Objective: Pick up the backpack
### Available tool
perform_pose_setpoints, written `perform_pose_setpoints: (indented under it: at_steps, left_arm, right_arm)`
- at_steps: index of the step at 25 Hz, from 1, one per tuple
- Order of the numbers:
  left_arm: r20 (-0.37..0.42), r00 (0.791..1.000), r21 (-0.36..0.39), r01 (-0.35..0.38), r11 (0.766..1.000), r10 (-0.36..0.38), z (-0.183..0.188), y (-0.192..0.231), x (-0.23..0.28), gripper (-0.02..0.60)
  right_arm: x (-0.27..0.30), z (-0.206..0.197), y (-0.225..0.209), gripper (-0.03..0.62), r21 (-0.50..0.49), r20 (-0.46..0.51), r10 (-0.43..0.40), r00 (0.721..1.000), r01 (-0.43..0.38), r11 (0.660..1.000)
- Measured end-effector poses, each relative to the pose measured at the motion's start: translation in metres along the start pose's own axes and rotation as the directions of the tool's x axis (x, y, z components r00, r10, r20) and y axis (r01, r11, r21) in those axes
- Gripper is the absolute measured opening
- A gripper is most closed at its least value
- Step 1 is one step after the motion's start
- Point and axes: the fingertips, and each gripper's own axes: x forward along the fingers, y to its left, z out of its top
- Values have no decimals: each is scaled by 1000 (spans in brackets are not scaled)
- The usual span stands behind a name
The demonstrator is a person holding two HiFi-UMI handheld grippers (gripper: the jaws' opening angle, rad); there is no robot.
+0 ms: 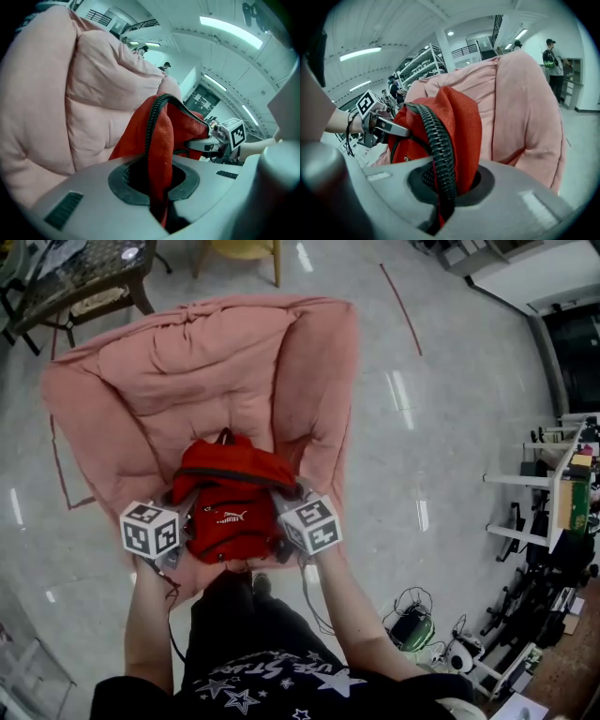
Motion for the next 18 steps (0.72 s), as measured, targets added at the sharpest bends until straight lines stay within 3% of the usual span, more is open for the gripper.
perform_pose_setpoints:
  at_steps: [11, 15, 18]
  left_arm:
    - [68, 997, 60, -36, 998, 32, -25, -88, -72, 43]
    - [136, 990, 13, -40, 999, 38, -45, -112, -102, 41]
    - [154, 986, 28, -67, 997, 62, -62, -133, -125, 40]
  right_arm:
    - [-89, -5, 50, 9, 19, 84, 17, 996, -18, 1000]
    - [-119, -12, 77, 8, -57, 107, 44, 993, -38, 998]
    - [-143, -19, 99, 8, -88, 121, 61, 991, -51, 995]
